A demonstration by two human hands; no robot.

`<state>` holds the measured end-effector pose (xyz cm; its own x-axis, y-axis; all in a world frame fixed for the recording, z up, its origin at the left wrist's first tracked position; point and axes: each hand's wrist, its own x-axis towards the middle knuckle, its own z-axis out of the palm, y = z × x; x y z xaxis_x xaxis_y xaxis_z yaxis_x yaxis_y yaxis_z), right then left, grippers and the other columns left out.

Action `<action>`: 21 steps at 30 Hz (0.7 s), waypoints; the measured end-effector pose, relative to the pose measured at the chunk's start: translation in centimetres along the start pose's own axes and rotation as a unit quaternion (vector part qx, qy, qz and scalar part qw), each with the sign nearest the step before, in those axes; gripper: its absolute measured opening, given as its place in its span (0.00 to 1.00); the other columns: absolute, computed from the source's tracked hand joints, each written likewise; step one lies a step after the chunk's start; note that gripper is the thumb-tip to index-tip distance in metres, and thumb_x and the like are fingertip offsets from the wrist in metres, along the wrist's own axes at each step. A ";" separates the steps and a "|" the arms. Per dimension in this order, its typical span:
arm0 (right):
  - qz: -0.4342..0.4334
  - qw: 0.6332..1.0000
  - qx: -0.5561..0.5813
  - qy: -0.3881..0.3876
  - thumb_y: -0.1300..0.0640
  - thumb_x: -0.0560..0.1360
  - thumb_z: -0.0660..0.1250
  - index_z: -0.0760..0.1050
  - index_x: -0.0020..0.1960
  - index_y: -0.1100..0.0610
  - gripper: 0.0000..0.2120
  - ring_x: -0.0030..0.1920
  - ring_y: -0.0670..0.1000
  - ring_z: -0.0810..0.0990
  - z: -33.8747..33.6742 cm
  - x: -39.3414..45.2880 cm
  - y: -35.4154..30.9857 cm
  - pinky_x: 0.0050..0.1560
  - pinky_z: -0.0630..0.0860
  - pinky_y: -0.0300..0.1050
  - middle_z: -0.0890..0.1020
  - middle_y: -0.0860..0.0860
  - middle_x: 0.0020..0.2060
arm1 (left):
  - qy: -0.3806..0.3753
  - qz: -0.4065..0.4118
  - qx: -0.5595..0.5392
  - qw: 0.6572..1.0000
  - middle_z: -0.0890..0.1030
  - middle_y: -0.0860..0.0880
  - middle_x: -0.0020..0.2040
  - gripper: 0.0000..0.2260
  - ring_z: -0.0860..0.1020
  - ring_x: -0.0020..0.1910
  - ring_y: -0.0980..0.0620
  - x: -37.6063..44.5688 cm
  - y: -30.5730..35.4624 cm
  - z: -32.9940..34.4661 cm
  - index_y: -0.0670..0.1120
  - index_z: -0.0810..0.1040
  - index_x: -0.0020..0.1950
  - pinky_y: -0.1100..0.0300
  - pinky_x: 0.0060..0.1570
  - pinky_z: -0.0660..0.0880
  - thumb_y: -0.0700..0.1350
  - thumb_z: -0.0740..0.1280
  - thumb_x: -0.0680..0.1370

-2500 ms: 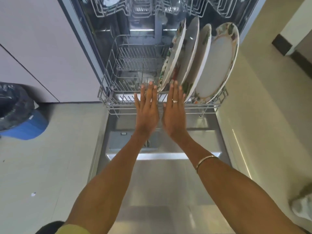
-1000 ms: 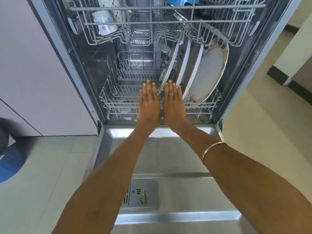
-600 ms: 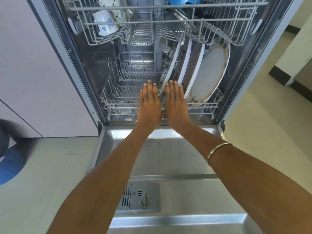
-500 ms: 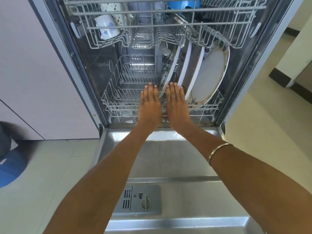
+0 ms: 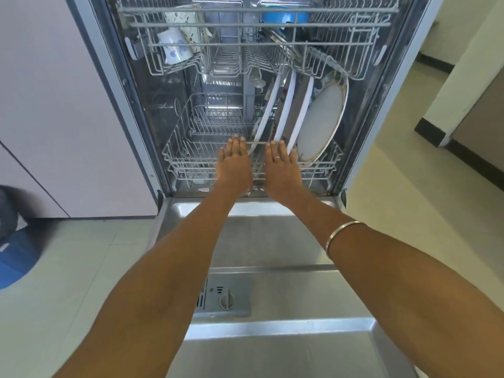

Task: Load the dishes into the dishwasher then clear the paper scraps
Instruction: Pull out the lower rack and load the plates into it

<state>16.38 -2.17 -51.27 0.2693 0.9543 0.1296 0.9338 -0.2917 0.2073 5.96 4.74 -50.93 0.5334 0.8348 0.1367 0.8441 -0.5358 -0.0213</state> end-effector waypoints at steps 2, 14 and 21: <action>-0.006 0.999 0.046 0.015 0.53 0.80 0.60 0.39 0.79 0.64 0.39 0.79 0.61 0.40 0.5 -1.2 0.2 0.77 0.41 0.58 0.43 0.60 0.79 | 0.023 -0.002 -0.002 1.000 0.39 0.38 0.79 0.36 0.41 0.79 0.40 -2.9 1.0 2.0 0.37 0.38 0.79 0.45 0.78 0.44 0.44 0.59 0.81; -0.012 0.985 0.169 -0.006 0.51 0.85 0.47 0.47 0.79 0.65 0.28 0.79 0.60 0.46 3.1 -7.3 1.6 0.78 0.47 0.55 0.50 0.61 0.79 | 0.006 0.001 -0.142 0.990 0.47 0.40 0.80 0.25 0.45 0.80 0.44 -10.7 -0.1 6.6 0.37 0.46 0.80 0.51 0.78 0.44 0.45 0.47 0.85; -0.009 0.982 0.182 -0.056 0.50 0.85 0.46 0.47 0.79 0.66 0.28 0.79 0.60 0.48 4.6 -11.5 1.5 0.78 0.47 0.55 0.51 0.61 0.79 | -0.047 0.002 -0.170 0.984 0.50 0.40 0.80 0.24 0.48 0.80 0.44 -13.8 0.9 7.8 0.36 0.50 0.79 0.50 0.78 0.46 0.45 0.48 0.85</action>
<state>15.73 -13.29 -56.95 0.2575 0.9661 0.0174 0.9554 -0.2519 -0.1539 -0.22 -6.30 -60.60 0.5521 0.8326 0.0456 0.7833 -0.5366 0.3139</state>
